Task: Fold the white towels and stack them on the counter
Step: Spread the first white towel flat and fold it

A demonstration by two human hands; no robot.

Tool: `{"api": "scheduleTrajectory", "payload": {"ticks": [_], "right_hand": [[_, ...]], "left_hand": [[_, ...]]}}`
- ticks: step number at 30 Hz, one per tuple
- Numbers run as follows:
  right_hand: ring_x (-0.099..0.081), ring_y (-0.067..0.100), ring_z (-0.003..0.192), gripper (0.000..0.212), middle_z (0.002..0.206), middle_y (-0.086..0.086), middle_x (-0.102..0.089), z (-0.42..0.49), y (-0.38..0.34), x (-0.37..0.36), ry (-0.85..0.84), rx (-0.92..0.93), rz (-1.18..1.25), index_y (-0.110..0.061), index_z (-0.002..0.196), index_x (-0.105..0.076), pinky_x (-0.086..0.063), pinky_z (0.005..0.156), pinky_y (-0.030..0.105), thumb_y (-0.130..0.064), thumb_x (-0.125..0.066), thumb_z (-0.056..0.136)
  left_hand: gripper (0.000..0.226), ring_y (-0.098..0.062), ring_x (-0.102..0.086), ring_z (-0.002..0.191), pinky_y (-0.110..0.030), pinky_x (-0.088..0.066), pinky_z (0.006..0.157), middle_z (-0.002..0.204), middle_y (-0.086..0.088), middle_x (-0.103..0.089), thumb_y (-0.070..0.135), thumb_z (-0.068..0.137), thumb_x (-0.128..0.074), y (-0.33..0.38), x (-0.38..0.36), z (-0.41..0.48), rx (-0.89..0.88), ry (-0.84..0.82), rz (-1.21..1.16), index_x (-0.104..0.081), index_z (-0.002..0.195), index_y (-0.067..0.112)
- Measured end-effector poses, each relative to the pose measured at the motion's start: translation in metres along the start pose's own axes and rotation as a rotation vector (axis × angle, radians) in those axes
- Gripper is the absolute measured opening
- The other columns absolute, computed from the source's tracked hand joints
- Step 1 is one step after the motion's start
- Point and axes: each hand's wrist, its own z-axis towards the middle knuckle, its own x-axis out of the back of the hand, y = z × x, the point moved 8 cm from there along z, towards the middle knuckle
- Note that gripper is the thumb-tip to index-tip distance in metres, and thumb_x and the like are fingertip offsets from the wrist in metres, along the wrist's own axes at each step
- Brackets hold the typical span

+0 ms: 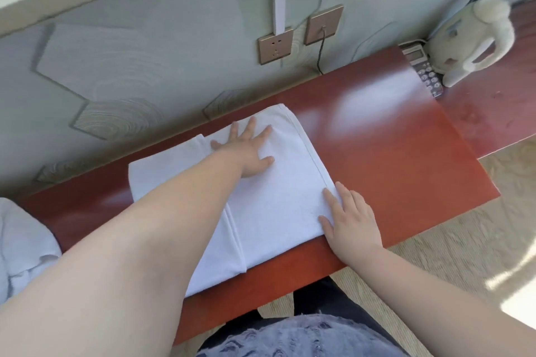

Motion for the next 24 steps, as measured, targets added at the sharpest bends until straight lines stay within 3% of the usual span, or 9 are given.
{"api": "scheduleTrajectory", "payload": {"ticks": [4, 8, 10, 12, 14, 16, 19, 22, 24], "right_hand": [[-0.057, 0.024, 0.111, 0.07, 0.136, 0.0, -0.046, -0.004, 0.016, 0.003, -0.043, -0.151, 0.163, -0.023, 0.155, -0.033, -0.051, 0.084, 0.034, -0.044, -0.062, 0.094], [-0.063, 0.017, 0.088, 0.049, 0.11, -0.006, -0.063, 0.003, 0.037, -0.002, -0.149, -0.386, 0.383, -0.028, 0.134, -0.044, -0.049, 0.066, 0.034, -0.045, -0.061, 0.092], [-0.062, 0.011, 0.071, 0.029, 0.083, -0.009, -0.064, 0.003, 0.046, -0.005, -0.179, -0.47, 0.459, -0.027, 0.105, -0.051, -0.044, 0.055, 0.03, -0.048, -0.061, 0.087], [-0.056, 0.011, 0.06, 0.031, 0.07, -0.011, -0.059, 0.003, 0.049, -0.012, -0.26, -0.498, 0.506, -0.022, 0.081, -0.05, -0.041, 0.052, 0.029, -0.051, -0.06, 0.085], [-0.046, 0.013, 0.055, 0.037, 0.064, -0.008, -0.049, 0.002, 0.048, -0.018, -0.347, -0.475, 0.557, -0.019, 0.07, -0.044, -0.036, 0.052, 0.03, -0.049, -0.06, 0.085], [-0.044, 0.013, 0.055, 0.035, 0.063, -0.007, -0.048, 0.001, 0.05, -0.019, -0.349, -0.453, 0.622, -0.02, 0.069, -0.045, -0.035, 0.052, 0.029, -0.046, -0.06, 0.085], [-0.046, 0.011, 0.055, 0.032, 0.065, 0.001, -0.058, -0.004, 0.053, -0.014, -0.26, -0.425, 0.691, -0.015, 0.072, -0.049, -0.038, 0.052, 0.03, -0.043, -0.059, 0.084], [-0.035, 0.008, 0.051, 0.03, 0.058, -0.006, -0.043, -0.007, 0.058, -0.002, -0.141, -0.463, 0.767, -0.019, 0.066, -0.04, -0.032, 0.049, 0.028, -0.036, -0.058, 0.082], [-0.031, 0.009, 0.051, 0.03, 0.057, -0.01, -0.035, -0.008, 0.06, 0.01, -0.072, -0.482, 0.818, -0.022, 0.064, -0.034, -0.029, 0.05, 0.029, -0.032, -0.058, 0.079]], "left_hand": [[0.084, -0.044, 0.003, 0.155, -0.069, -0.025, 0.116, 0.17, 0.009, 0.016, 0.059, 0.1, -0.045, 0.028, 0.037, 0.023, 0.063, 0.012, 0.004, 0.014, 0.157, 0.049], [0.114, -0.037, -0.038, 0.14, -0.053, -0.039, 0.107, 0.158, -0.011, -0.028, 0.054, 0.084, -0.076, 0.05, 0.072, 0.04, 0.102, 0.129, 0.145, 0.005, 0.162, 0.035], [0.104, -0.035, -0.052, 0.128, -0.05, -0.04, 0.107, 0.14, -0.01, -0.049, 0.053, 0.079, -0.079, 0.05, 0.082, 0.049, 0.128, 0.091, 0.111, -0.018, 0.158, 0.024], [0.072, -0.033, -0.06, 0.113, -0.049, -0.048, 0.104, 0.12, -0.007, -0.061, 0.047, 0.086, -0.072, 0.05, 0.09, 0.053, 0.141, 0.037, 0.108, -0.044, 0.142, 0.013], [0.049, -0.033, -0.062, 0.109, -0.046, -0.051, 0.101, 0.113, -0.007, -0.064, 0.043, 0.092, -0.066, 0.053, 0.093, 0.055, 0.139, -0.011, 0.216, -0.06, 0.126, 0.008], [0.046, -0.032, -0.062, 0.115, -0.041, -0.051, 0.099, 0.122, -0.008, -0.064, 0.04, 0.094, -0.064, 0.057, 0.093, 0.056, 0.111, -0.011, 0.252, -0.061, 0.128, 0.009], [0.043, -0.03, -0.059, 0.116, -0.037, -0.047, 0.091, 0.132, -0.009, -0.06, 0.036, 0.096, -0.063, 0.059, 0.098, 0.06, 0.036, 0.036, 0.142, -0.057, 0.131, 0.012], [0.025, -0.022, -0.054, 0.095, -0.032, -0.043, 0.075, 0.121, -0.003, -0.06, 0.031, 0.096, -0.063, 0.06, 0.108, 0.059, -0.008, 0.08, -0.038, -0.054, 0.118, 0.024], [0.028, -0.024, -0.059, 0.102, -0.033, -0.049, 0.086, 0.118, 0.001, -0.062, 0.028, 0.096, -0.062, 0.063, 0.112, 0.057, -0.026, 0.109, -0.154, -0.06, 0.124, 0.024]]}}
